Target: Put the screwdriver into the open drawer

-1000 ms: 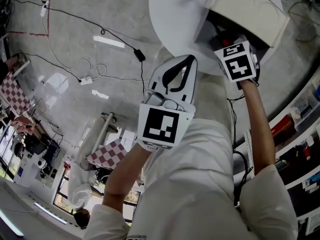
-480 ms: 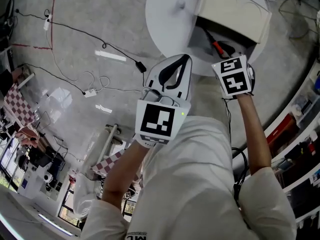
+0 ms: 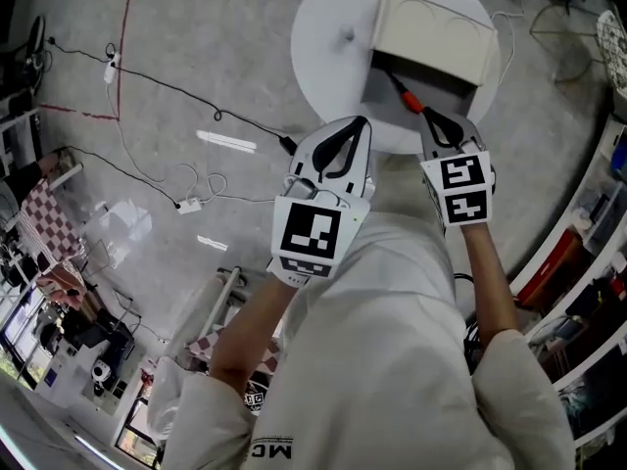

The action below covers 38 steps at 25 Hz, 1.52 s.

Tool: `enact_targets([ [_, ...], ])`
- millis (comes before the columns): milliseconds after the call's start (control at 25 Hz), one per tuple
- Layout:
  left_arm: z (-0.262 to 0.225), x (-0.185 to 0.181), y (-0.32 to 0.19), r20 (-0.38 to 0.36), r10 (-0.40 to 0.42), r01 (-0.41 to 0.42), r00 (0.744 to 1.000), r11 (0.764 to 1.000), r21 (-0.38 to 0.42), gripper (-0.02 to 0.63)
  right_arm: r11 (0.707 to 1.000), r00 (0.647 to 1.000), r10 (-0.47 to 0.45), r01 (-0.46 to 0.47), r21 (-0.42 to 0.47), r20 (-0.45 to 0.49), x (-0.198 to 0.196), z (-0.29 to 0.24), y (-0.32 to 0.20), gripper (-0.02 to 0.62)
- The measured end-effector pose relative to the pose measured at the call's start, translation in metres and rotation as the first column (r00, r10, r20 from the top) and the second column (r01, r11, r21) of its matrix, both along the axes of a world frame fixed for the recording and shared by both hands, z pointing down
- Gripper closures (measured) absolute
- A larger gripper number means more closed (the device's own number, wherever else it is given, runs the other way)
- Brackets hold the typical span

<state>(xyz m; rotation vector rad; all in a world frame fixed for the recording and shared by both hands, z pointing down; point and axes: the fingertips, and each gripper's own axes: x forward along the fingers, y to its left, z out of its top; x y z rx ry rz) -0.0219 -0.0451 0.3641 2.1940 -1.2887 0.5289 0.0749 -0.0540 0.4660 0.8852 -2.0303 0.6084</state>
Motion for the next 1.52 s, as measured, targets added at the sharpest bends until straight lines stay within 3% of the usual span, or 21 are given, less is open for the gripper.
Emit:
enact_targets([
  [320, -0.04, 0.006, 0.008, -0.027, -0.017, 0.019, 0.999, 0.997, 0.07, 0.595, 0.981, 0.992, 0.09, -0.104, 0.164, 0.089, 0.021, -0.079, 0.005, 0.522],
  [680, -0.087, 0.014, 0.019, -0.063, -0.035, 0.045, 0.997, 0.985, 0.169, 0.595, 0.934, 0.986, 0.062, -0.113, 0.34, 0.157, 0.033, -0.157, 0.018, 0.522],
  [1200, -0.125, 0.012, 0.019, -0.09, -0.033, 0.055, 0.995, 0.965, 0.256, 0.595, 0.895, 0.972, 0.054, -0.148, 0.42, 0.229, 0.041, -0.199, 0.032, 0.522],
  [1520, -0.13, 0.014, 0.024, -0.102, -0.041, 0.066, 0.994, 0.965, 0.255, 0.595, 0.881, 0.964, 0.066, -0.177, 0.438, 0.256, 0.051, -0.204, 0.036, 0.522],
])
